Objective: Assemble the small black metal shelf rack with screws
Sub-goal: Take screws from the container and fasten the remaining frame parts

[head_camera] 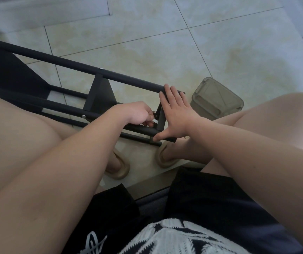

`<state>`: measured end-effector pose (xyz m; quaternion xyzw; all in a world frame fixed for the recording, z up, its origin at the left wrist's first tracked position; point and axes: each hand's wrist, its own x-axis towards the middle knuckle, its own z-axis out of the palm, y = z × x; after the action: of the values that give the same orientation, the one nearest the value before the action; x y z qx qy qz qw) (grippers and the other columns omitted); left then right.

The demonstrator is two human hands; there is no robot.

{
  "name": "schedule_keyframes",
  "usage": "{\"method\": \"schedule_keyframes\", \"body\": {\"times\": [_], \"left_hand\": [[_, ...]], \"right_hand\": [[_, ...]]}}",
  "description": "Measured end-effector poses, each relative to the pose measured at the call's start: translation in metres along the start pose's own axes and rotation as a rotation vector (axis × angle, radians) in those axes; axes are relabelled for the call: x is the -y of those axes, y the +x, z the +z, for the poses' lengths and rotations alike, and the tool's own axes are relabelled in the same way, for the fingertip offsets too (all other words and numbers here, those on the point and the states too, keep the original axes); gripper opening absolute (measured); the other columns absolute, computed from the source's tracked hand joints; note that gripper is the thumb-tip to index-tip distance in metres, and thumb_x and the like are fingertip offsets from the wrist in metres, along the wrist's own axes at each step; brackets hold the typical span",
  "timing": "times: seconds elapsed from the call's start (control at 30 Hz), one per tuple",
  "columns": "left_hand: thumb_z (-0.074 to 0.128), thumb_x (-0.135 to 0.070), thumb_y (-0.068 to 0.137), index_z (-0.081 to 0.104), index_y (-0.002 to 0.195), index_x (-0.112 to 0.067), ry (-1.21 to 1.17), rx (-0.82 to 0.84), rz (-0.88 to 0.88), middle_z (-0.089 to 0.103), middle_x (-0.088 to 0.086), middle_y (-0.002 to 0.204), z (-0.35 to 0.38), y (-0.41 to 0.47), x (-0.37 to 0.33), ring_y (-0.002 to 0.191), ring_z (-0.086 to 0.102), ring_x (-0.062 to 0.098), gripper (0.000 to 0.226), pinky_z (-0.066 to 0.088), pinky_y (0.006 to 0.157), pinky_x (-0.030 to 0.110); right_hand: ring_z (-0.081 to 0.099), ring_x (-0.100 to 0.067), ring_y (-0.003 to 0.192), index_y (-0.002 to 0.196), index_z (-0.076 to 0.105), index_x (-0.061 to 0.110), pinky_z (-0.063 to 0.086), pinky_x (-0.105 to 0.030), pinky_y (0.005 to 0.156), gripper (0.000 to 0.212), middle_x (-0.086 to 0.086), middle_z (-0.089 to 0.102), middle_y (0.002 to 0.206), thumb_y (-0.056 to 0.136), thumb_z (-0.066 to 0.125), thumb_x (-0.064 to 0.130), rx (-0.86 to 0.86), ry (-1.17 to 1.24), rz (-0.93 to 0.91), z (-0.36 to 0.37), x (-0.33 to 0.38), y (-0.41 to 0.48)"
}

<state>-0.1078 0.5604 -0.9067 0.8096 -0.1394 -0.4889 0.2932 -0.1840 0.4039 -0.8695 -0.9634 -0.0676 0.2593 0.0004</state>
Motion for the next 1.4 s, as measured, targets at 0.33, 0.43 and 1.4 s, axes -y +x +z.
{"method": "schedule_keyframes", "body": {"times": [0.33,0.43,1.4], "left_hand": [[0.055,-0.021,0.098,0.068,0.084,-0.027,0.188,0.01,0.035,0.073,-0.001,0.102,-0.001,-0.007,-0.003,0.101,0.065,0.022,0.02,0.049,0.098,0.042],[0.056,-0.021,0.099,0.064,0.077,-0.031,0.236,0.014,0.045,0.067,-0.008,0.09,-0.002,-0.009,-0.004,0.09,0.06,0.017,0.025,0.048,0.088,0.037],[0.048,-0.012,0.101,0.059,0.114,-0.004,0.517,-0.311,-0.013,0.069,0.009,0.095,-0.099,0.034,-0.035,0.087,0.063,0.03,0.019,0.039,0.064,0.034]], "right_hand": [[-0.027,-0.033,0.151,0.158,-0.017,0.005,-0.01,-0.05,0.125,0.153,-0.017,-0.03,0.163,0.059,0.059,0.095,-0.003,0.001,0.003,0.002,-0.001,0.001],[-0.027,-0.033,0.151,0.158,-0.017,0.005,-0.01,-0.05,0.125,0.153,-0.017,-0.03,0.163,0.059,0.059,0.094,-0.005,0.004,0.002,0.003,-0.002,0.001],[0.056,-0.025,0.092,0.12,0.056,0.015,0.043,-0.035,0.074,0.068,-0.001,0.06,0.101,0.079,0.073,0.066,0.278,0.284,0.113,-0.048,-0.051,0.076]]}}
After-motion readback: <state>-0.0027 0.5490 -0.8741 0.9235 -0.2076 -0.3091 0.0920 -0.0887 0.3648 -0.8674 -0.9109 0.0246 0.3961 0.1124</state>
